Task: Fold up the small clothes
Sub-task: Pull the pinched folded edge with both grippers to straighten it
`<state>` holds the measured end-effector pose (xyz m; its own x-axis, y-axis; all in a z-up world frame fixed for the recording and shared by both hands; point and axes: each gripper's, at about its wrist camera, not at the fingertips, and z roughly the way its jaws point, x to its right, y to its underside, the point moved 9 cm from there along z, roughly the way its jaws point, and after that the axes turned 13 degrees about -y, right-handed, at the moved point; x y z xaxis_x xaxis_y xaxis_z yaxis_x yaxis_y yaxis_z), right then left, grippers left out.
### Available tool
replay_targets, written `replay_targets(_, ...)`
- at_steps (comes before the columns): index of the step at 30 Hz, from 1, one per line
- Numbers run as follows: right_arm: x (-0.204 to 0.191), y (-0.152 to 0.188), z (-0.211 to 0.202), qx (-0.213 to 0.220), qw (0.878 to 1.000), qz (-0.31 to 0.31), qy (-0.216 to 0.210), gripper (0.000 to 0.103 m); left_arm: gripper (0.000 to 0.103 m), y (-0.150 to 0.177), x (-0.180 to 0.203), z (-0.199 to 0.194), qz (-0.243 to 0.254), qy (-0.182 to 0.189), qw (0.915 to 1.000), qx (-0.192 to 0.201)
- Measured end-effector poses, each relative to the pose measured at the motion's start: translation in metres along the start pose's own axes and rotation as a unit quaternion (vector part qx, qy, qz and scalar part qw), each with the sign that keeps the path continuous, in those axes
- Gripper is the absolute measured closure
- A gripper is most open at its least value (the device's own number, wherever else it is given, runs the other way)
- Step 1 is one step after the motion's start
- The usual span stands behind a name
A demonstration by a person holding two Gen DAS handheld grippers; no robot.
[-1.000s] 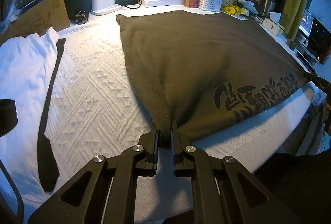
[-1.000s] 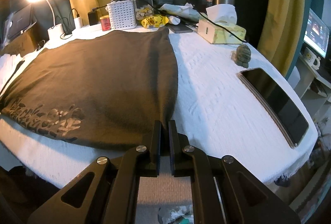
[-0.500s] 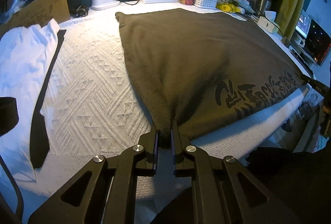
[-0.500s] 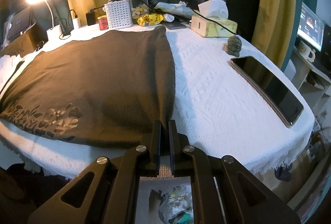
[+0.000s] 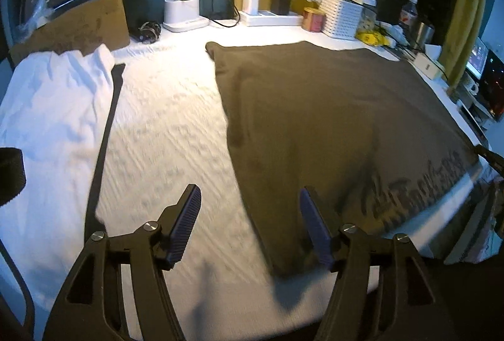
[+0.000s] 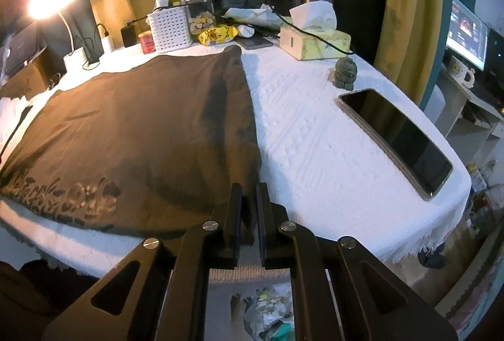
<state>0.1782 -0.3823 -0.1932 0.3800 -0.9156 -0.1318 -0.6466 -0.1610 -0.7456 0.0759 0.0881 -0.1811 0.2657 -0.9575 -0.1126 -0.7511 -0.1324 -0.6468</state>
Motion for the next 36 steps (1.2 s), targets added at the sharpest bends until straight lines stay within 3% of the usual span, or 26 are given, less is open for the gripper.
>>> replay_targets(4, -0.001, -0.012, 0.004, 0.004, 1.000, 0.003, 0.001, 0.072, 0.038, -0.027, 0.003, 0.020, 0.003, 0.007, 0.9999, 0.007)
replay_targets(12, -0.002, -0.044, 0.033, 0.005, 1.000, 0.012, -0.002, 0.071, 0.039, -0.057, 0.004, 0.068, 0.009, 0.009, 0.9999, -0.009)
replay_targets(15, 0.000, -0.058, 0.048, -0.001, 1.000, 0.012, -0.007, 0.071, 0.054, -0.061, 0.005, 0.081, 0.013, 0.008, 0.9997, -0.021)
replay_targets(17, 0.002, -0.067, 0.060, -0.008, 1.000, 0.008, -0.011, 0.071, 0.056, -0.064, 0.007, 0.087, 0.015, 0.008, 0.9996, -0.022)
replay_targets(20, 0.009, -0.079, 0.083, -0.025, 1.000, 0.005, -0.018, 0.071, 0.080, -0.068, 0.015, 0.088, 0.028, 0.017, 0.9992, -0.022)
replay_targets(21, 0.011, -0.081, 0.088, -0.030, 0.999, 0.006, -0.020, 0.071, 0.094, -0.069, 0.020, 0.088, 0.031, 0.024, 0.9989, -0.026)
replay_targets(25, 0.016, -0.082, 0.111, -0.071, 0.997, -0.001, -0.037, 0.071, 0.098, -0.070, 0.024, 0.087, 0.038, 0.001, 0.9988, -0.029)
replay_targets(26, 0.016, -0.084, 0.114, -0.074, 0.997, -0.010, -0.035, 0.071, 0.098, -0.070, 0.022, 0.087, 0.034, -0.004, 0.9990, -0.030)
replay_targets(29, 0.017, -0.086, 0.116, -0.078, 0.996, -0.030, -0.026, 0.096, 0.099, -0.069, 0.015, 0.087, 0.030, -0.028, 0.9985, -0.035)
replay_targets(36, 0.023, -0.086, 0.111, -0.074, 0.996, -0.021, -0.035, 0.096, 0.098, -0.072, 0.011, 0.083, 0.012, -0.061, 0.9976, -0.031)
